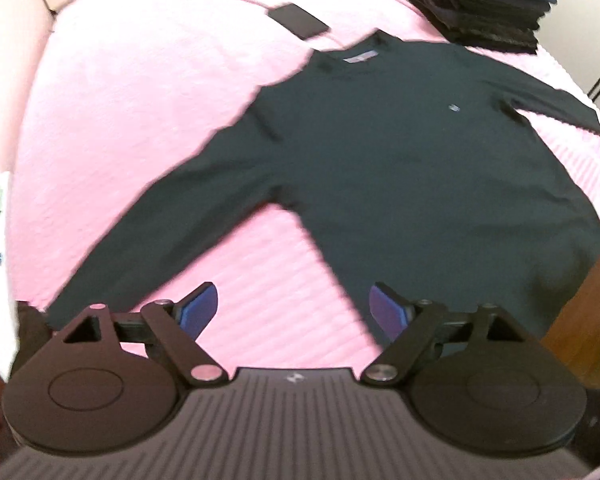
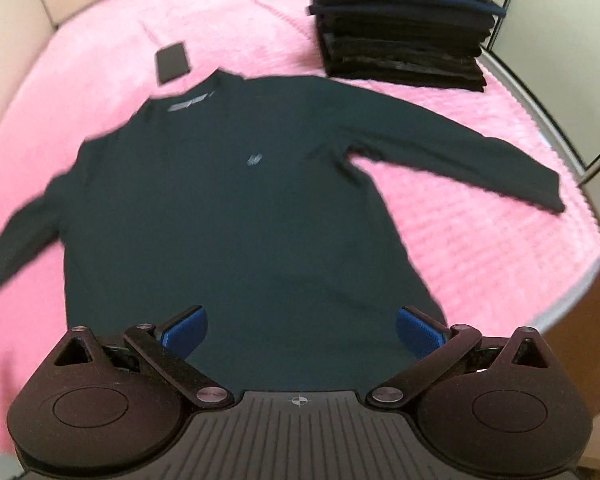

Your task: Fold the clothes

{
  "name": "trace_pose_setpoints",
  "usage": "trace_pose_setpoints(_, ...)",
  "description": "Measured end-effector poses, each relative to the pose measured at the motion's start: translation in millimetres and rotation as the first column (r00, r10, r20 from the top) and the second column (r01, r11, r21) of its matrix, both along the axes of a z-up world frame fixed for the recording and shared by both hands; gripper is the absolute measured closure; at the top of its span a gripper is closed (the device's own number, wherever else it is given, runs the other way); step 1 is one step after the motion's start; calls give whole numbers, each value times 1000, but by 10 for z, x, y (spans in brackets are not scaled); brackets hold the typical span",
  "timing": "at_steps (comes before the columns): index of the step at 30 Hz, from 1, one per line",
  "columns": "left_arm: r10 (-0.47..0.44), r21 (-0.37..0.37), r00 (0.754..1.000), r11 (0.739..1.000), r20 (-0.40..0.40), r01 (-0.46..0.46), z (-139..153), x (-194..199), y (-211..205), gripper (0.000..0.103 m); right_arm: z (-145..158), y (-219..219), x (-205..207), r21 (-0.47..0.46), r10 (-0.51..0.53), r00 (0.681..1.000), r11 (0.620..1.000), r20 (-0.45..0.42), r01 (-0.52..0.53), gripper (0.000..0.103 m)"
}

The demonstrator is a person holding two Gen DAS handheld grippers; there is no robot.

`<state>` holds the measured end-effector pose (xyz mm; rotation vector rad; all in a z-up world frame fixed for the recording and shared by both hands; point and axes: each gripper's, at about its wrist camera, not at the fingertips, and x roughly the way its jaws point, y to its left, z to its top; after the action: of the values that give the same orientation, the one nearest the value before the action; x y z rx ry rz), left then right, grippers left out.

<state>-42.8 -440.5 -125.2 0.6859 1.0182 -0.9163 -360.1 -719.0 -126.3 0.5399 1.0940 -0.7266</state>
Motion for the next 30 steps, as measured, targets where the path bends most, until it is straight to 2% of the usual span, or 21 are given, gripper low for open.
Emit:
trace_pose_setpoints(2, 7, -23, 1000, 1000, 28, -6, 62, 110, 246, 15, 46, 347, 128, -24, 36, 997, 999, -66, -37, 0)
trace_pose_setpoints(5, 30, -38, 998, 999, 57, -28, 93, 234, 546, 12, 104, 770, 327, -54, 106, 985, 992, -135, -114, 0)
trace_pose_setpoints(10, 100, -40, 994, 994, 43, -98, 76, 270, 873, 12, 138, 1156, 538, -58, 172, 975, 982, -144, -182, 0)
trace_pose_setpoints(14, 163, -48, 986, 986, 16, -162, 66, 241, 1095, 10, 132, 1264, 653, -27, 242, 963, 969, -119, -247, 0)
trace_pose_setpoints(19, 175, -35, 984, 984, 41, -174, 83, 29, 1143, 8, 169, 1337, 705, -46, 315, 942, 946, -119, -322, 0)
trace_pose_setpoints(25, 162, -22, 983, 987, 89, -160, 118, -166, 1141, 7, 138, 1364, 613, -43, 350, 930, 933, -111, -356, 0)
trace_pose_setpoints(30, 166, 8, 982, 986, 89, -168, 95, -289, 1148, 6, 50, 1373, 419, 0, 346, 930, 937, -124, -349, 0)
